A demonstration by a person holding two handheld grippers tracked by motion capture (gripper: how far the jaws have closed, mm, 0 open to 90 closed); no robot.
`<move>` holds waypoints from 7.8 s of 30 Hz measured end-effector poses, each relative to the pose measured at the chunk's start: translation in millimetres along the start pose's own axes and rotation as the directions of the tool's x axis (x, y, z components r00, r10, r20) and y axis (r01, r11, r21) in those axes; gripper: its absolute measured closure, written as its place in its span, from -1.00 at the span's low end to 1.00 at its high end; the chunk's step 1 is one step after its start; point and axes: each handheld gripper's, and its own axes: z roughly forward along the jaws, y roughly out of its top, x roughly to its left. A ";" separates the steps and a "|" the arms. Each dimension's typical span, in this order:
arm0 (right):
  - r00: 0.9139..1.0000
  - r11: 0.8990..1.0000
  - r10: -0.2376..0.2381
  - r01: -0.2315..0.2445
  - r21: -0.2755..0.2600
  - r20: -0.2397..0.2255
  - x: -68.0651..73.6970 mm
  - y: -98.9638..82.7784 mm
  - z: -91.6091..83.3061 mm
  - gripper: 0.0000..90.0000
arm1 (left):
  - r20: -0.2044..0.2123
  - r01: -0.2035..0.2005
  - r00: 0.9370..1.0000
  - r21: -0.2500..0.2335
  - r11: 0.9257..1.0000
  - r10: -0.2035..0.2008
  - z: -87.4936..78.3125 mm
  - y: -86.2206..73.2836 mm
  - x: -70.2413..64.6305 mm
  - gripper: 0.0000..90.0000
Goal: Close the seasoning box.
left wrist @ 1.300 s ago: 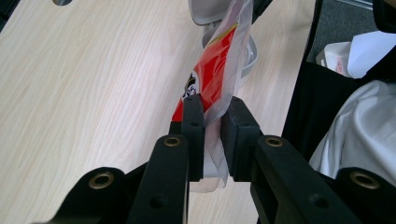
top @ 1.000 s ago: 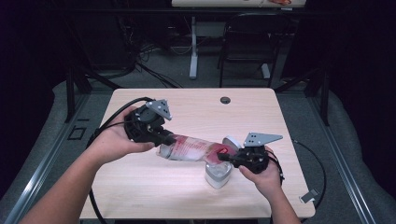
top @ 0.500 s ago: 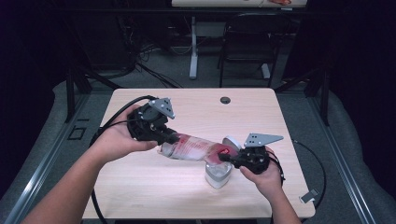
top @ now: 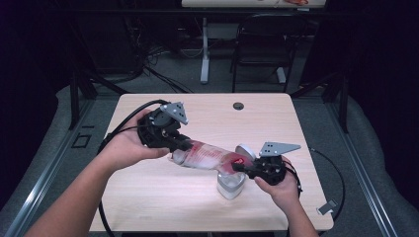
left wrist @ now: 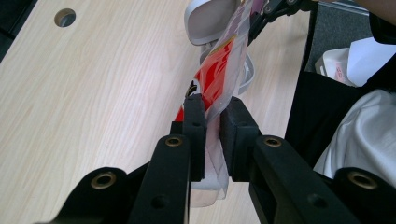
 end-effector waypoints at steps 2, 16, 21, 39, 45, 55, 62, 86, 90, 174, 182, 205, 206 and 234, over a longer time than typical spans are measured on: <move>1.000 1.000 -0.001 0.001 0.000 0.001 -0.1 0.2 0.0 0.98 | -0.001 0.000 1.000 -0.001 1.000 0.000 0.0 -0.1 0.0 0.80; 1.000 1.000 0.000 0.000 -0.007 0.003 -0.2 0.9 -1.8 0.98 | 0.000 -0.002 1.000 -0.007 1.000 0.002 -0.2 0.8 -0.3 0.81; 1.000 1.000 0.002 -0.001 -0.010 0.006 -0.5 0.9 -2.4 0.98 | 0.000 -0.002 1.000 -0.009 1.000 0.002 -0.2 1.8 -1.2 0.81; 1.000 1.000 -0.002 0.002 -0.011 0.002 -0.3 1.7 -4.4 0.98 | 0.000 -0.009 1.000 -0.008 1.000 0.009 -1.7 3.6 -2.2 0.81; 1.000 1.000 -0.003 0.003 -0.012 0.003 -0.4 1.5 -5.1 0.98 | 0.001 -0.010 1.000 -0.010 1.000 0.010 -1.7 4.3 -2.4 0.81; 1.000 1.000 0.001 -0.001 -0.011 0.001 -0.4 0.9 -4.0 0.98 | -0.001 -0.013 1.000 -0.010 1.000 0.013 -2.1 5.2 -2.9 0.81; 1.000 1.000 -0.001 0.001 -0.010 0.000 -0.4 0.7 -3.7 0.98 | 0.001 -0.009 1.000 -0.010 1.000 0.009 -1.8 4.8 -3.2 0.81; 1.000 1.000 -0.008 0.008 0.002 0.003 -0.3 -1.1 0.5 0.93 | 0.006 -0.008 1.000 -0.014 1.000 0.008 -0.3 3.8 -1.3 0.81; 1.000 1.000 -0.008 0.008 0.000 0.004 -0.4 -1.1 0.6 0.93 | 0.006 -0.008 1.000 -0.014 1.000 0.008 -0.2 3.6 -1.0 0.81; 1.000 1.000 -0.023 0.023 0.012 0.019 1.1 -4.0 -8.9 0.98 | 0.005 -0.036 0.999 -0.031 0.999 0.036 0.5 15.1 -4.2 0.81; 0.999 1.000 -0.028 0.028 0.008 0.043 -0.7 -2.8 -10.7 0.98 | 0.009 -0.032 0.999 -0.032 0.999 0.032 3.2 14.6 -3.5 0.82; 0.999 1.000 -0.018 0.017 0.025 0.042 -1.8 -8.8 -19.2 0.98 | 0.017 -0.058 0.998 -0.035 0.998 0.059 8.1 29.1 -5.5 0.82; 0.999 1.000 -0.016 0.015 0.027 0.041 -2.2 -9.1 -18.7 0.98 | 0.016 -0.058 0.998 -0.035 0.998 0.058 8.4 29.3 -5.5 0.82; 0.999 0.999 -0.029 0.028 0.043 0.034 -1.3 -6.7 -19.7 0.98 | 0.015 -0.051 0.999 -0.034 0.998 0.052 7.2 26.1 -5.9 0.82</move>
